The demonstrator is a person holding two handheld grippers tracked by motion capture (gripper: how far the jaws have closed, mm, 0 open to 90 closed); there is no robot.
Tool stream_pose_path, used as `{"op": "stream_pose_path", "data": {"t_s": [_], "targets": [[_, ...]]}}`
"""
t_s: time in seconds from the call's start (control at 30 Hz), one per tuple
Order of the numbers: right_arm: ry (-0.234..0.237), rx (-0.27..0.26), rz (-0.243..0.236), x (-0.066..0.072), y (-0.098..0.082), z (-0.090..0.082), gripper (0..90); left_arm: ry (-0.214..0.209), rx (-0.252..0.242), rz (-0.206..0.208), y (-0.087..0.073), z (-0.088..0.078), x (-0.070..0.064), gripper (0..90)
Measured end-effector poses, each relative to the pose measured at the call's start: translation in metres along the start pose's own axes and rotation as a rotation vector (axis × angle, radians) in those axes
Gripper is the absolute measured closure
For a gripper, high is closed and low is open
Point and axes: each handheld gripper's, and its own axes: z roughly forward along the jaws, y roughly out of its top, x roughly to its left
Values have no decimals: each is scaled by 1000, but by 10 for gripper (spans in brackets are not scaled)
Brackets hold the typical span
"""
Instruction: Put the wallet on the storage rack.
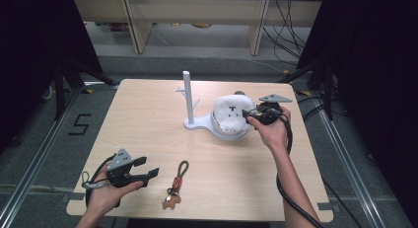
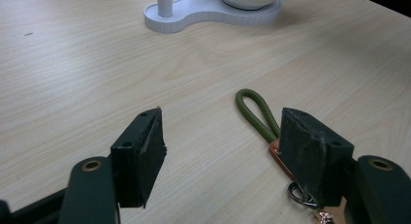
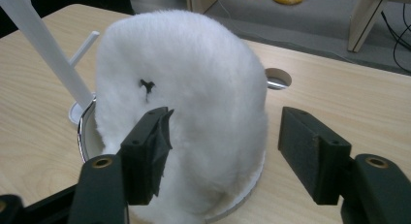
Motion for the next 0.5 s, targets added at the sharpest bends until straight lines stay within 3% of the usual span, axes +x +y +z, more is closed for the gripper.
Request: {"op": "stream_pose_path", "data": {"t_s": [0.1,0.17,0.2,0.23,0.33,0.47,0.5], "targets": [[5,-11,-27,-3,-3,-6,325,-7,2,6,1,1,1,330],[0,-22,-15,-4,-8,-10,322,5,13,12,2,1,1,331],[9,-19,-9,-4,-10,-13,322,2,10,15,3,2,2,333],[2,-1,29,-1,-13,-17,321,-4,7,22,4,3,3,337],[13,-1,-5,-5,-20,-22,333,-8,16,30,8,4,2,339],[8,37,13,-9,-32,-29,368,1,35,42,13,5,1,343],[14,47,-1,-11,-34,-31,383,-2,29,39,13,5,1,344]]}}
